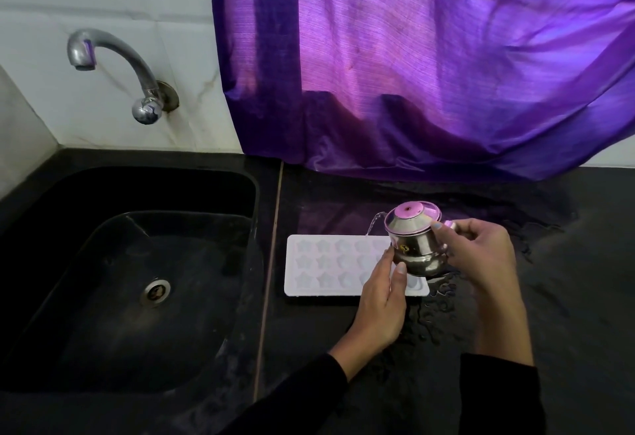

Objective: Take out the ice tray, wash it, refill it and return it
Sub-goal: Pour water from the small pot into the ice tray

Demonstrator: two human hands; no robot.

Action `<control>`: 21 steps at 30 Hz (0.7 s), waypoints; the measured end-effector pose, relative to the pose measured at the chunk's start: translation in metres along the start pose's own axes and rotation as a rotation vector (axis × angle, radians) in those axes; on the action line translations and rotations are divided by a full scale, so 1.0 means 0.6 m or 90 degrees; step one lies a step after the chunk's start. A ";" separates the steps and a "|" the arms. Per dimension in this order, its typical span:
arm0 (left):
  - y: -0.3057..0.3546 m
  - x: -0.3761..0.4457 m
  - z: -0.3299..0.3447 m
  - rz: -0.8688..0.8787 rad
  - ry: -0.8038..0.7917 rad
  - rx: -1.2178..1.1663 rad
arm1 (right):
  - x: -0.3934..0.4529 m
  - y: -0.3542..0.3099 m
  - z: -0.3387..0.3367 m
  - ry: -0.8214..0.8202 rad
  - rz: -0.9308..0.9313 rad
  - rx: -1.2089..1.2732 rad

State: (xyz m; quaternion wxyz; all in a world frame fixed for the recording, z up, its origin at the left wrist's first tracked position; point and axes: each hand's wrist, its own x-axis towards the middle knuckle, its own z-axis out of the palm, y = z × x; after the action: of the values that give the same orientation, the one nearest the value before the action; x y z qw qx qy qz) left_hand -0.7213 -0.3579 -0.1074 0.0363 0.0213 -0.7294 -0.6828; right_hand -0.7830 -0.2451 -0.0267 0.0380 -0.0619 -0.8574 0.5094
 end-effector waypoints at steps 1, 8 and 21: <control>0.002 0.000 -0.001 0.000 0.001 -0.001 | 0.001 0.000 0.000 0.001 0.001 0.001; 0.007 -0.003 -0.005 -0.007 0.027 0.005 | -0.002 -0.005 0.000 -0.001 -0.005 0.070; 0.009 -0.005 -0.016 -0.016 0.068 0.009 | -0.004 -0.016 0.015 -0.047 -0.028 0.112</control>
State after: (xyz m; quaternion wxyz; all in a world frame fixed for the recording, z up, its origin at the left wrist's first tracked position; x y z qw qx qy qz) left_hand -0.7176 -0.3671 -0.1014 0.0664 0.0668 -0.7307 -0.6762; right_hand -0.7826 -0.2578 -0.0227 0.0226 -0.0204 -0.8115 0.5836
